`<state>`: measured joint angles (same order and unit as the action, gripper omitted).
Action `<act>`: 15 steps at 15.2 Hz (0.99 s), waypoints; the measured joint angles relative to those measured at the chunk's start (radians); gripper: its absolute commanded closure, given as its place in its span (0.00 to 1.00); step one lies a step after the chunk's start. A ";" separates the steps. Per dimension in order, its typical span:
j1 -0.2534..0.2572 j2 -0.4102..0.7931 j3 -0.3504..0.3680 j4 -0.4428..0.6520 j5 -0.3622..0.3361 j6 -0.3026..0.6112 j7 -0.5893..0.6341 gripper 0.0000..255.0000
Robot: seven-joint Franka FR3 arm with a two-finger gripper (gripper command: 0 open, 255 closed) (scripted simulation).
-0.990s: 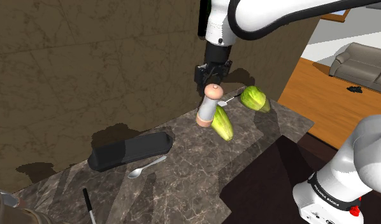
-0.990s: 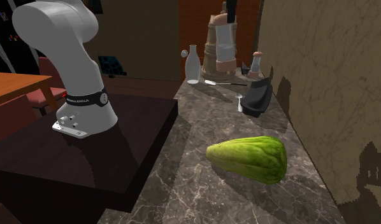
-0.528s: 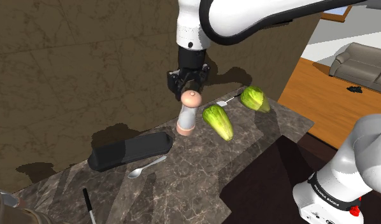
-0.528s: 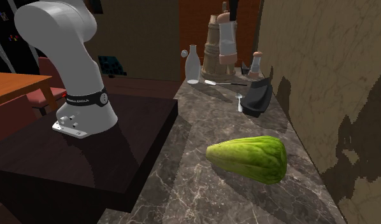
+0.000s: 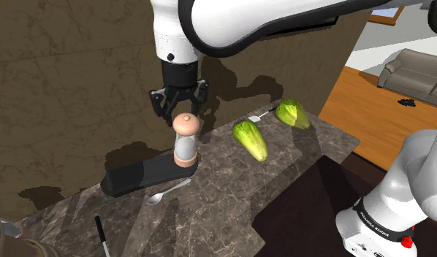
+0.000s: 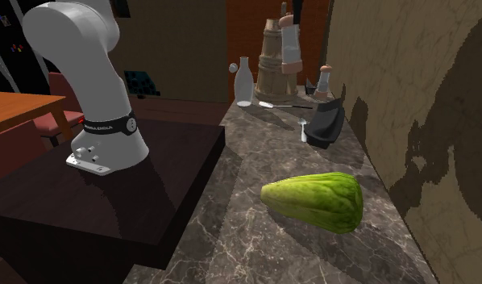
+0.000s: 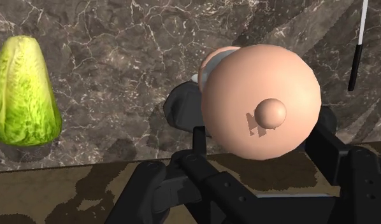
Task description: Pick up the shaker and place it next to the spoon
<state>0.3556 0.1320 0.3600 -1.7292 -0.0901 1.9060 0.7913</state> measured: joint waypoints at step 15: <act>0.167 0.346 0.027 0.385 -0.139 -0.073 0.183 1.00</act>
<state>0.5226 0.4777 0.3869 -1.3441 -0.2287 1.8329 0.9744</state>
